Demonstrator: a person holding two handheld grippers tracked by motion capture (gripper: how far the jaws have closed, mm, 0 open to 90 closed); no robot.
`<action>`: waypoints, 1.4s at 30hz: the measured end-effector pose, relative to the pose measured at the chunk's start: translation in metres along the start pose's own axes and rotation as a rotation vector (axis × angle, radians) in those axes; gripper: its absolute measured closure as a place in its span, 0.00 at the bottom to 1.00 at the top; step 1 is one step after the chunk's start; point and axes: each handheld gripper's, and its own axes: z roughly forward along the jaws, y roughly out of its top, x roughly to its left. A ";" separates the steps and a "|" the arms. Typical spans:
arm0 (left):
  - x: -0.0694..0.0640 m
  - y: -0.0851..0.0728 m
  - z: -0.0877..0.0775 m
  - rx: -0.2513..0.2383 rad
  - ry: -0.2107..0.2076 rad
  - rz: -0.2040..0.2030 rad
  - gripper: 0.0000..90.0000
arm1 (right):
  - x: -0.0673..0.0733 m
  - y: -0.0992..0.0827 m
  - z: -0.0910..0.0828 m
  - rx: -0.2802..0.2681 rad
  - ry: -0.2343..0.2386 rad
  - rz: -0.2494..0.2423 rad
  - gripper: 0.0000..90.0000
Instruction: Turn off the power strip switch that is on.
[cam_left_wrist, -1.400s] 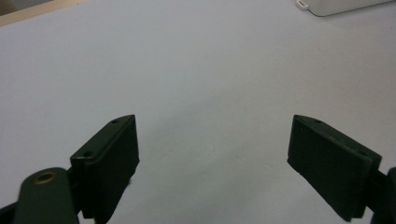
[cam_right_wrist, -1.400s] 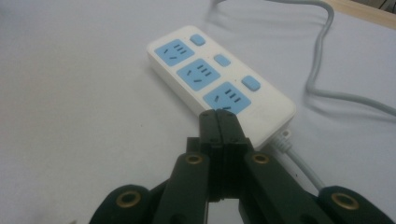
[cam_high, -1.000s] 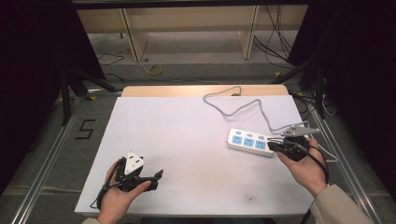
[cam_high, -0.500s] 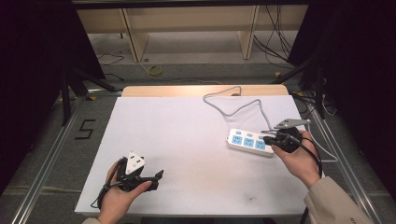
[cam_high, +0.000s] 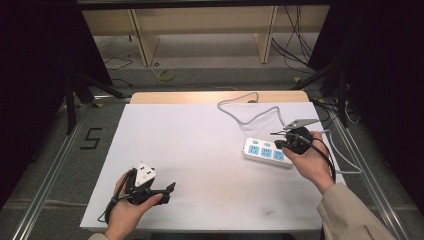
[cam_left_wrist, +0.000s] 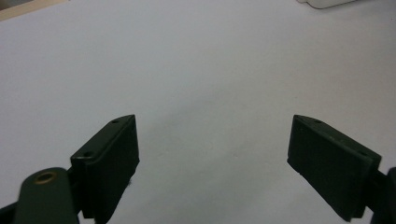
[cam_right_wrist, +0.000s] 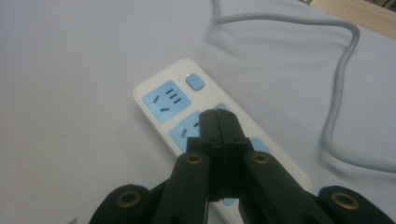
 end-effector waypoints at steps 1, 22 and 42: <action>0.000 0.000 0.000 0.000 -0.001 0.000 0.18 | 0.000 0.000 0.000 0.000 0.000 0.000 1.00; 0.000 -0.001 0.000 0.001 -0.003 0.003 0.18 | -0.002 0.032 0.017 0.065 -0.003 -0.010 1.00; -0.001 0.000 0.001 0.001 -0.005 0.009 0.18 | -0.005 0.043 0.032 0.139 -0.001 0.012 1.00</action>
